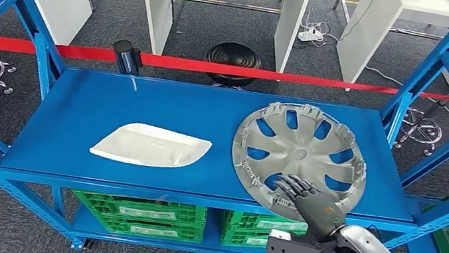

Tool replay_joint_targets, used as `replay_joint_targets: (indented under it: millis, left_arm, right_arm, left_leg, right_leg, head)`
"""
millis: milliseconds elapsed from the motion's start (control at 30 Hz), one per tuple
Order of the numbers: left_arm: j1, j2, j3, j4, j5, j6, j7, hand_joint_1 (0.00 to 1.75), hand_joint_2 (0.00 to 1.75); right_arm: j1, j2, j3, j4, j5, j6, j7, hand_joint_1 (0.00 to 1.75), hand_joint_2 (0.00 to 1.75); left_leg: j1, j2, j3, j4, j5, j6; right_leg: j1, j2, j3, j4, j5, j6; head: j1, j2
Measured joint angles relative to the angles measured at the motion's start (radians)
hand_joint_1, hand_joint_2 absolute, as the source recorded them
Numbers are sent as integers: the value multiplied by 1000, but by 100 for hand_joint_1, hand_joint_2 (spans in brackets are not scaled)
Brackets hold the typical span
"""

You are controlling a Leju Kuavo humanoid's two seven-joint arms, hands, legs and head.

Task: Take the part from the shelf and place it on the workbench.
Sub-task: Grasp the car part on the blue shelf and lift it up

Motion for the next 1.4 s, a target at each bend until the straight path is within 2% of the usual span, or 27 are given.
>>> replay_joint_targets:
  millis: [267,900,1200,1400]
  left_arm:
    - [0,0,0,0,0,2,0,0,0]
    - [1,1,0,0,0,3,-11,0,0]
    - [1,5,0,0,-18,-5,-13,0,0]
    - [1,6,1,0,-17,-1,-14,0,0]
  right_arm:
    - [-70,35,40,105,2,-16,3,0,175]
    - [-106,46,71,172,23,-49,29,0,175]
    - [-103,45,71,185,67,-58,88,0,175]
    - [-89,49,69,188,156,-101,131,0,175]
  left_leg:
    - [0,0,0,0,0,0]
    - [0,0,0,-1,0,0]
    - [0,0,0,-1,0,0]
    - [0,0,0,-1,0,0]
  right_leg:
    - [0,0,0,0,0,0]
    - [0,0,0,0,0,-1]
    - [0,0,0,0,0,-1]
    - [0,0,0,0,0,-1]
  head:
    - [0,0]
    - [0,0]
    - [0,0]
    - [0,0]
